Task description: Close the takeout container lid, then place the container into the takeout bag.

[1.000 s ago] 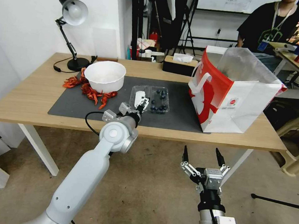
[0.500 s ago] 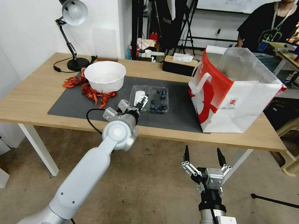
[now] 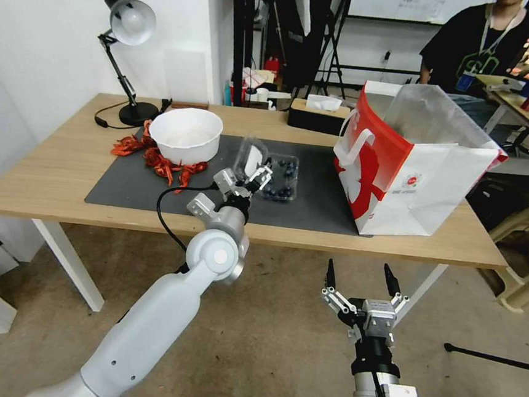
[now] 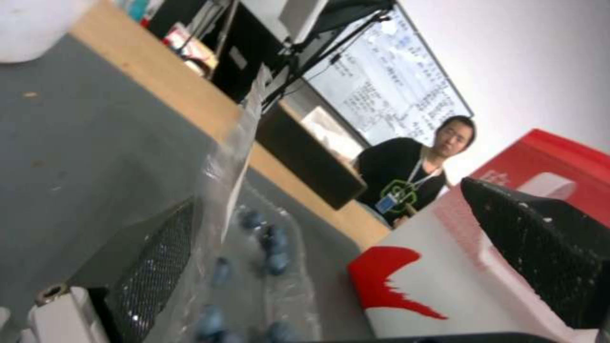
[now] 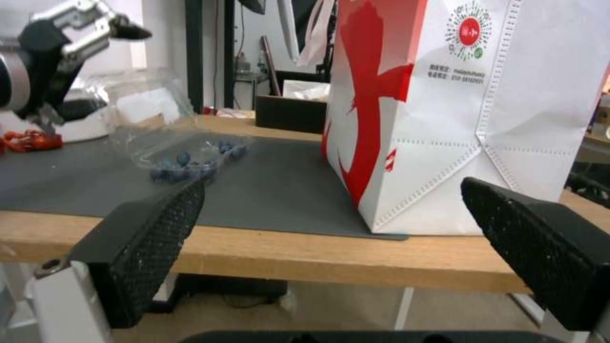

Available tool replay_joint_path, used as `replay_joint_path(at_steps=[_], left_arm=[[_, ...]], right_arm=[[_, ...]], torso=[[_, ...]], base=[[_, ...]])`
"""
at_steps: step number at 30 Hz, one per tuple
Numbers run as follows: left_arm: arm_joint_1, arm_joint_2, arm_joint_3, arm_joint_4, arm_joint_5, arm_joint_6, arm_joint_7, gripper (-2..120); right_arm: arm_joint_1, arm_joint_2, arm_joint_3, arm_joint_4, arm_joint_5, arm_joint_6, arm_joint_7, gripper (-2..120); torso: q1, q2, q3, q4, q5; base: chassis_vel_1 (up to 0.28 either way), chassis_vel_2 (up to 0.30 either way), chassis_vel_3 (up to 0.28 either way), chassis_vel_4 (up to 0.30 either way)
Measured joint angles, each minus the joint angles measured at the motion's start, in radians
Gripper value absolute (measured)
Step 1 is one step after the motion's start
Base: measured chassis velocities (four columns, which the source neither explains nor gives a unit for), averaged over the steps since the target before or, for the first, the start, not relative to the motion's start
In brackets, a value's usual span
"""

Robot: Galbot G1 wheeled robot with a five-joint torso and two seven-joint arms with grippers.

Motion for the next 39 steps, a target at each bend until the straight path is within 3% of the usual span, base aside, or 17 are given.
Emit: replay_joint_path(at_steps=[16, 23, 28, 39], left_arm=[[-0.074, -0.005, 0.044, -0.006, -0.152, 0.014, 0.018, 100], [-0.111, -0.033, 0.040, 0.008, -0.328, 0.039, -0.042, 100], [-0.119, -0.044, 0.029, 0.022, -0.395, 0.043, -0.074, 95], [-0.125, -0.068, 0.009, 0.058, -0.490, 0.039, -0.126, 56]], right_arm=[[-0.002, 0.007, 0.007, -0.021, -0.010, 0.011, -0.001, 100], [0.000, 0.010, 0.008, -0.029, -0.011, 0.012, -0.001, 100], [0.000, 0.011, 0.008, -0.031, -0.011, 0.012, -0.001, 100], [0.003, 0.013, -0.001, -0.042, -0.016, 0.016, -0.001, 100]], torso=[[0.000, 0.000, 0.000, 0.0000, 0.0000], [0.000, 0.000, 0.000, 0.0000, 0.0000], [0.000, 0.000, 0.000, 0.0000, 0.0000], [0.000, 0.000, 0.000, 0.0000, 0.0000]], base=[[0.000, 0.000, 0.000, 0.000], [0.000, 0.000, 0.000, 0.000], [0.000, 0.000, 0.000, 0.000], [0.000, 0.000, 0.000, 0.000]])
